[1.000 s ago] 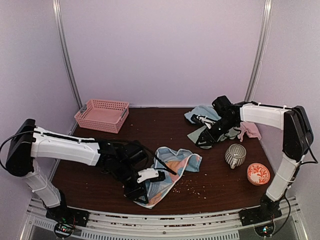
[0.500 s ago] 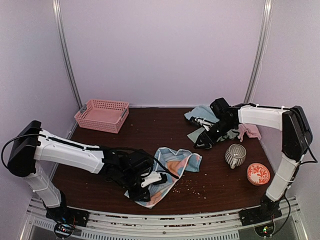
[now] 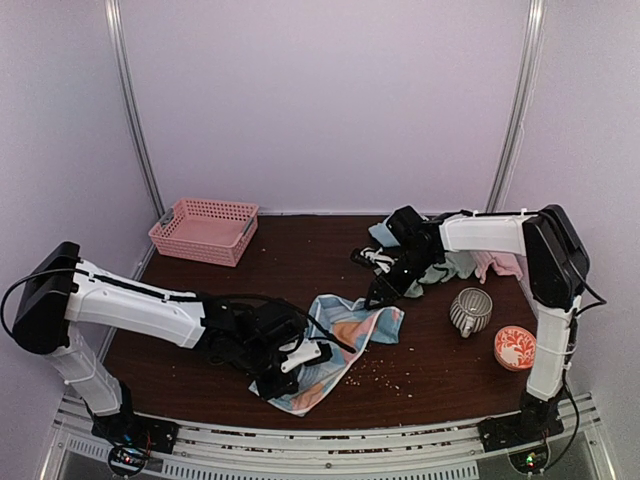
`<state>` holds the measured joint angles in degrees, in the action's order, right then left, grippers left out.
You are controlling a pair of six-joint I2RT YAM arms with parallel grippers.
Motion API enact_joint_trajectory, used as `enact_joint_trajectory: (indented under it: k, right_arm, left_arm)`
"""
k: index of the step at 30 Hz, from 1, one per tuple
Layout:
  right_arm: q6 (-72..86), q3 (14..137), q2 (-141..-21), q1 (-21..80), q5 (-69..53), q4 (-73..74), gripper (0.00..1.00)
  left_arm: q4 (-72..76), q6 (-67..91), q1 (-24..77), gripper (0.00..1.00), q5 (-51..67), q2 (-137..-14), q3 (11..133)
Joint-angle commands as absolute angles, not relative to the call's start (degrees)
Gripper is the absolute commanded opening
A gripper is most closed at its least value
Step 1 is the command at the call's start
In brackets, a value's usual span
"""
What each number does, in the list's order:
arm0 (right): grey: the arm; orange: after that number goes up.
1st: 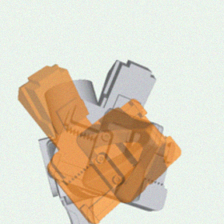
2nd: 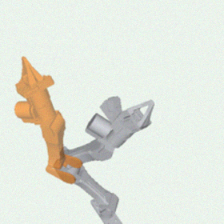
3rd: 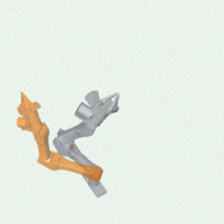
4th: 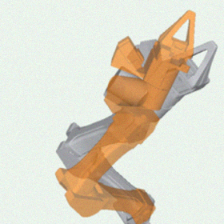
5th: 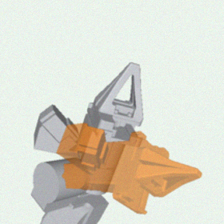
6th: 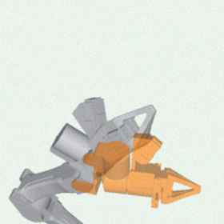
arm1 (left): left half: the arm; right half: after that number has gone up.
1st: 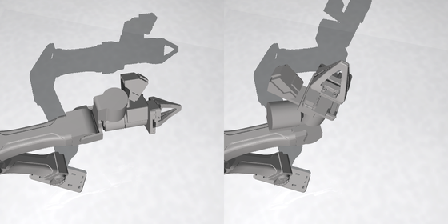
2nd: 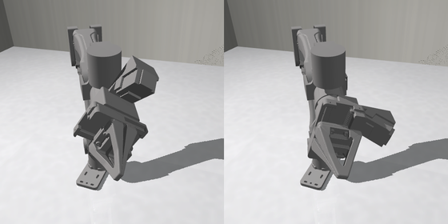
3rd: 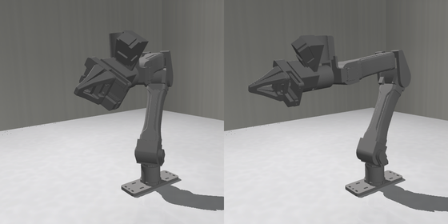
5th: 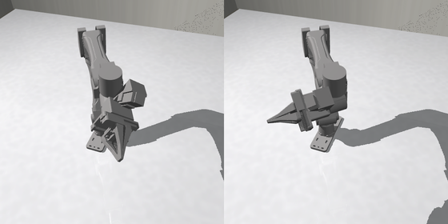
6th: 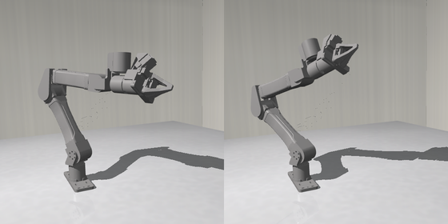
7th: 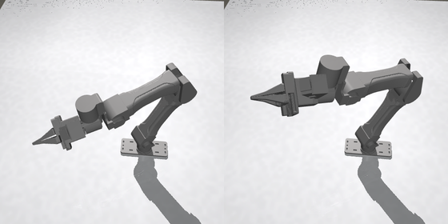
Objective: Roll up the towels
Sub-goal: Pick up the towel from the center of the board.
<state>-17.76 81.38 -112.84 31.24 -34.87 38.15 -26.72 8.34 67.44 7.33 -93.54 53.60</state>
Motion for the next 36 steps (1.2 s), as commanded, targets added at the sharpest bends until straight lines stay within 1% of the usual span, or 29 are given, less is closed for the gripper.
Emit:
enact_joint_trajectory:
  k: [1,2,5,7,9,12,14,18,21,24,29,36]
  right_arm:
    - [-18.3,84.2,-113.1,34.1,-31.4,37.6,0.51]
    - [-18.2,84.5,-113.3,34.5,-30.9,37.1,0.45]
    - [-18.0,85.8,-114.2,34.8,-30.7,36.4,0.15]
    - [-18.6,87.8,-114.5,34.7,-29.1,38.3,0.0]
    - [-19.8,89.4,-112.4,34.0,-26.3,39.2,0.0]
    - [-19.8,91.5,-108.1,30.9,-25.5,39.1,0.0]
    - [-19.0,94.4,-106.2,28.3,-25.9,39.9,0.0]
    - [-16.2,100.7,-103.3,22.3,-28.6,41.1,0.0]
    - [-14.8,104.2,-100.8,18.9,-30.0,41.7,0.0]
    - [-15.0,104.9,-97.5,16.8,-31.0,41.2,0.0]
    - [-15.6,100.5,-90.2,15.8,-33.8,39.5,0.0]
    - [-15.9,83.1,-74.1,15.8,-42.2,34.0,0.0]
  left_arm:
    - [-24.1,10.6,66.9,0.0,4.4,-90.8,52.1]
    - [-24.1,10.9,66.5,0.0,4.0,-90.7,52.0]
    - [-24.8,11.3,64.9,0.0,2.1,-90.1,52.1]
    - [-27.3,11.8,62.5,0.0,-0.8,-89.5,53.3]
    - [-31.0,12.3,59.6,0.0,-3.7,-89.1,55.3]
    - [-36.3,13.3,54.8,0.0,-9.6,-87.2,58.9]
    - [-39.9,13.3,51.6,0.0,-13.3,-86.1,61.8]
    - [-48.0,14.3,46.7,0.0,-24.2,-84.4,68.4]
    - [-50.1,13.0,45.8,0.0,-29.4,-82.7,71.7]
    - [-53.7,11.7,45.8,0.0,-33.6,-81.9,75.8]
    - [-62.6,13.7,45.8,0.0,-42.6,-79.8,80.2]
    - [-64.7,13.3,46.2,0.0,-42.2,-70.1,80.9]
